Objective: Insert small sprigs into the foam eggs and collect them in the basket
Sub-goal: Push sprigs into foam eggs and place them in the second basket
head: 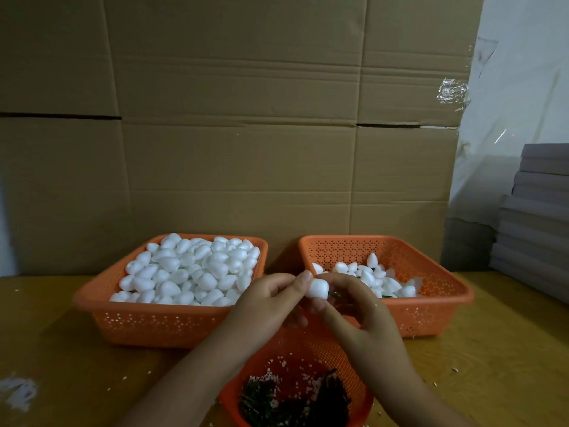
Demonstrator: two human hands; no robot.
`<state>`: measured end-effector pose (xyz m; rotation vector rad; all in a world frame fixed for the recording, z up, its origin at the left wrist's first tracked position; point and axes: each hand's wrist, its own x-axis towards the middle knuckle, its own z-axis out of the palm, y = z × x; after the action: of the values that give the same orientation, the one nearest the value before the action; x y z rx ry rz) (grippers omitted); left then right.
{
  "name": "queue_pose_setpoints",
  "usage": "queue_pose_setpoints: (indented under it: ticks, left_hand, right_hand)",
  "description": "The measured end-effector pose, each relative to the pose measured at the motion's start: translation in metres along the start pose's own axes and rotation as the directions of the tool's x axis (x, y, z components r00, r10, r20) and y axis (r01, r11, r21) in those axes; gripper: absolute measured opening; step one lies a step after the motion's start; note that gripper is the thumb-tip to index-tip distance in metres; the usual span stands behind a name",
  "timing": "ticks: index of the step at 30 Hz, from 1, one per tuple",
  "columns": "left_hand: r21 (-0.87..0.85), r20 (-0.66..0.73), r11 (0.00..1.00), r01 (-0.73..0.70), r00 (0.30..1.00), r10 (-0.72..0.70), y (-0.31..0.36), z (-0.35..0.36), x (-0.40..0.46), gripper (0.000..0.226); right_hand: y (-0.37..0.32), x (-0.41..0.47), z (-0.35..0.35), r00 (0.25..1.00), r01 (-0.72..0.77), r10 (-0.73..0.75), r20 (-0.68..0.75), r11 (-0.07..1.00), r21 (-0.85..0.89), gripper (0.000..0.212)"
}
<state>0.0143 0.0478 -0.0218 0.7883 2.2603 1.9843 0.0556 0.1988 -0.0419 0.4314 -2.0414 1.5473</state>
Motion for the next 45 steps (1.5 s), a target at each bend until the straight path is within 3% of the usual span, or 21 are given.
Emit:
queue_pose_setpoints:
  ticks: [5,8,11,15,17,20,23,26,29,32,36,40,45]
  left_hand:
    - [0.125,-0.04,0.984,-0.126,0.99,0.132,-0.004,-0.002,0.002,0.019]
    - [0.329,-0.005,0.906,-0.266,0.959,0.283,-0.003,-0.004,0.001,0.028]
    - [0.559,0.052,0.743,-0.368,0.91,0.412,-0.001,-0.004,-0.002,0.034]
    - [0.823,0.136,0.421,-0.383,0.851,0.508,-0.002,0.0,-0.007,0.029]
    - [0.84,0.136,0.388,-0.378,0.841,0.524,-0.002,0.002,-0.008,0.024]
    - [0.734,0.058,0.57,-0.369,0.87,0.489,-0.003,0.004,-0.006,0.021]
    - [0.496,-0.065,0.809,-0.316,0.915,0.398,-0.004,0.005,-0.005,0.018]
    - [0.19,-0.105,0.958,-0.213,0.966,0.235,-0.004,0.007,-0.003,0.024]
    - [-0.123,-0.033,0.989,-0.086,0.996,0.083,-0.001,0.006,-0.003,0.023]
    - [-0.258,-0.008,0.966,-0.003,1.0,0.001,0.001,0.007,-0.003,0.025]
    - [-0.203,-0.034,0.979,0.017,0.999,-0.024,-0.002,0.005,-0.001,0.024]
    - [-0.071,-0.05,0.997,0.039,0.998,-0.043,-0.004,0.002,0.0,0.017]
    - [0.266,-0.252,0.96,-0.089,0.955,0.159,0.003,-0.019,0.008,0.012]
  right_hand:
    - [0.0,0.002,-0.003,0.993,-0.107,0.108,-0.035,0.993,0.047,0.025]
    - [0.001,0.004,-0.006,0.988,-0.148,0.15,-0.042,0.987,0.058,0.03]
    - [0.002,0.005,-0.004,0.983,-0.166,0.171,-0.06,0.983,0.072,0.023]
    - [0.006,0.003,-0.001,0.988,-0.144,0.144,-0.048,0.989,-0.008,0.018]
    - [0.007,0.002,0.0,0.991,-0.131,0.13,-0.039,0.991,-0.037,0.02]
    - [0.003,0.001,0.0,0.992,-0.116,0.119,-0.046,0.992,0.054,0.023]
    - [-0.001,0.0,-0.001,0.991,-0.119,0.126,-0.038,0.982,0.148,0.027]
    - [-0.003,0.002,-0.002,0.986,-0.142,0.156,-0.056,0.97,0.199,0.016]
    - [-0.001,0.004,-0.004,0.978,-0.181,0.2,-0.061,0.954,0.239,0.013]
    - [-0.001,0.002,-0.004,0.985,-0.153,0.166,-0.051,0.967,0.205,0.018]
    - [-0.001,0.001,-0.002,0.997,-0.056,0.06,-0.046,0.995,0.076,0.023]
    - [0.003,0.006,-0.011,0.991,-0.078,0.076,-0.114,0.997,-0.021,0.012]
    - [0.022,0.023,-0.043,0.926,-0.187,0.138,-0.351,0.976,-0.112,0.033]
